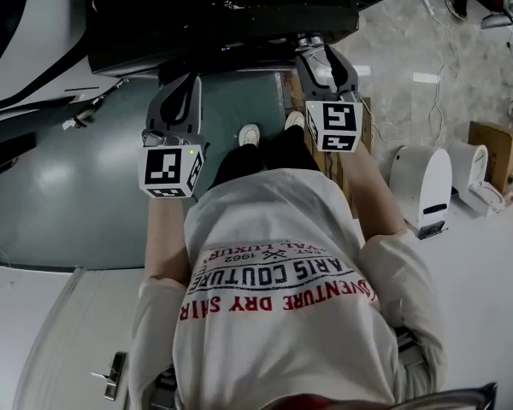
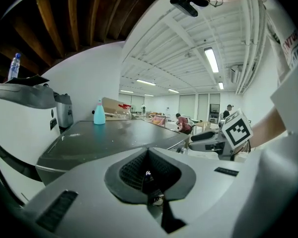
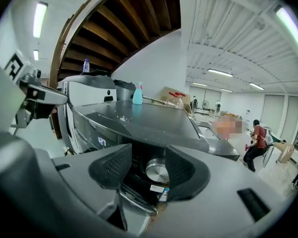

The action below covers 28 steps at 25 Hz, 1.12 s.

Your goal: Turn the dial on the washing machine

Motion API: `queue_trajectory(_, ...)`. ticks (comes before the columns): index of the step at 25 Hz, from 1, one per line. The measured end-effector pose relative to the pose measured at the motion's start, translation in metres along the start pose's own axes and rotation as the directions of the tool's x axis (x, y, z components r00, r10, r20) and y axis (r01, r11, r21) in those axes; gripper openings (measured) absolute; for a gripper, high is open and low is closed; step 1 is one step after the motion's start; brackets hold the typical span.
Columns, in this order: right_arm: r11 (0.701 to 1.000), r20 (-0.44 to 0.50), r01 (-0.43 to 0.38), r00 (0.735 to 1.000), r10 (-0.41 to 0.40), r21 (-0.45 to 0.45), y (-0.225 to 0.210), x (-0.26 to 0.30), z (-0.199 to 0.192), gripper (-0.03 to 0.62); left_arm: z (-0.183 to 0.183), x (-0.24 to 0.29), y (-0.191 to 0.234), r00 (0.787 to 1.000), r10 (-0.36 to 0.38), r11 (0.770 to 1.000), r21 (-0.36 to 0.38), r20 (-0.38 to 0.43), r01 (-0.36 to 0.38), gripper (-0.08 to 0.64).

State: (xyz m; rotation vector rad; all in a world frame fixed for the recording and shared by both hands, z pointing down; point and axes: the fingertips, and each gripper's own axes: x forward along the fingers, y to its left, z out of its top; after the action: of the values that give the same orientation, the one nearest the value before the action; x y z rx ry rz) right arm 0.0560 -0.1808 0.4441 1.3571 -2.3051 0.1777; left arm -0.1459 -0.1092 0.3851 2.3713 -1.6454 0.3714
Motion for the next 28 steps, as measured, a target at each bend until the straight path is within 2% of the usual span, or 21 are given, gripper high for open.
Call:
queue_trajectory(4, 0.999, 0.071, -0.030, 0.997, 0.029, 0.019, 0.006, -0.027, 0.036, 0.131, 0.027, -0.009, 0.000, 0.999, -0.007, 0.999, 0.037, 0.040, 0.005, 0.015)
queue_trajectory(7, 0.999, 0.149, -0.014, 0.989, 0.019, -0.035, 0.009, -0.042, 0.069, 0.061, 0.046, -0.014, 0.003, 0.998, -0.013, 0.997, 0.076, 0.066, 0.008, 0.015)
queue_trajectory(11, 0.998, 0.241, 0.007, 0.971, 0.008, -0.063, 0.013, -0.059, 0.111, 0.044, 0.068, -0.023, 0.007, 0.994, -0.023, 0.994, 0.108, 0.106, 0.011, 0.015)
queue_trajectory(16, 0.997, 0.308, -0.003, 0.951, 0.026, -0.073, 0.016, -0.079, 0.138, 0.031, 0.100, -0.040, 0.006, 0.985, -0.041, 0.990, 0.139, 0.167, 0.018, 0.015)
queue_trajectory(20, 0.994, 0.338, -0.026, 0.939, 0.061, -0.106, 0.020, -0.085, 0.147, 0.029, 0.112, -0.043, 0.011, 0.983, -0.027, 0.992, 0.125, 0.180, 0.004, 0.015)
queue_trajectory(28, 0.998, 0.357, -0.018, 0.933, 0.040, -0.065, 0.013, -0.093, 0.151, 0.028, 0.112, -0.041, 0.006, 0.981, -0.040, 0.992, 0.122, 0.188, 0.017, 0.017)
